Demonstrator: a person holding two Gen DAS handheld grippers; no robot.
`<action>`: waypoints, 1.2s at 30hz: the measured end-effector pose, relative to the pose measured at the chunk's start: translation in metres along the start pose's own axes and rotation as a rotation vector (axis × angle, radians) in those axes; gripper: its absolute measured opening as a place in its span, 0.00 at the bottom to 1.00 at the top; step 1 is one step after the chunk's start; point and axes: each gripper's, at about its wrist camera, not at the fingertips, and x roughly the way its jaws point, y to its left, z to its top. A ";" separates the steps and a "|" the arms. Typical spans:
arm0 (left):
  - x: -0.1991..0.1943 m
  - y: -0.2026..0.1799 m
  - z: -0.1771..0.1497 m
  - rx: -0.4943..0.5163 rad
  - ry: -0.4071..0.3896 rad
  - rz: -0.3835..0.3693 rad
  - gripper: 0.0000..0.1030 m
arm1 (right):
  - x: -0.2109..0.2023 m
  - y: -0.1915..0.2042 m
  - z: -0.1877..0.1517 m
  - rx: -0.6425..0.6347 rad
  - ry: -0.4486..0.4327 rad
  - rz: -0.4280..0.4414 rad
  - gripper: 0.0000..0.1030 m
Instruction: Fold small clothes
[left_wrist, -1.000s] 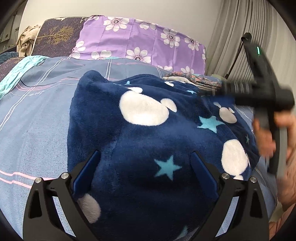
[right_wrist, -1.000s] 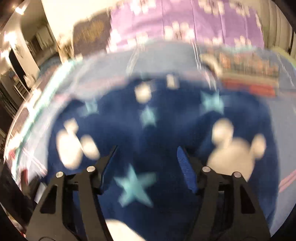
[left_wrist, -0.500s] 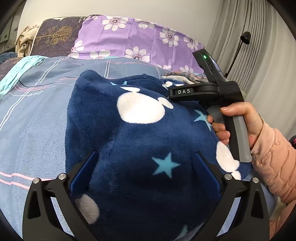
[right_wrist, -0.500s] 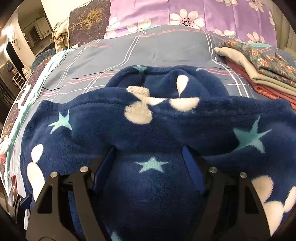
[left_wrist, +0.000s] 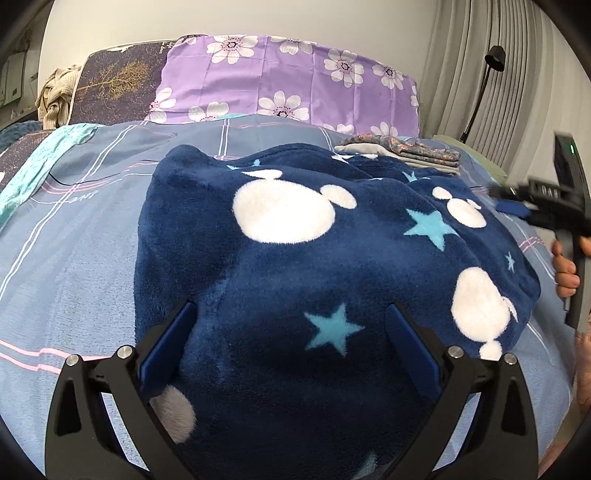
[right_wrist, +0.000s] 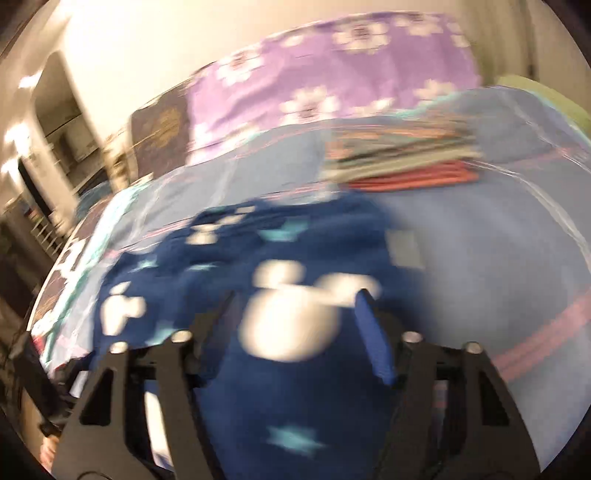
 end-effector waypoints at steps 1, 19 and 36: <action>0.000 -0.002 0.000 0.004 0.001 0.012 0.98 | 0.003 -0.026 -0.006 0.077 0.035 -0.010 0.49; -0.040 0.054 -0.024 -0.307 0.053 0.192 0.87 | -0.016 -0.111 -0.035 0.220 0.036 0.085 0.31; 0.039 -0.323 0.046 0.453 0.166 -0.174 0.78 | -0.040 -0.180 -0.045 0.251 0.060 0.064 0.29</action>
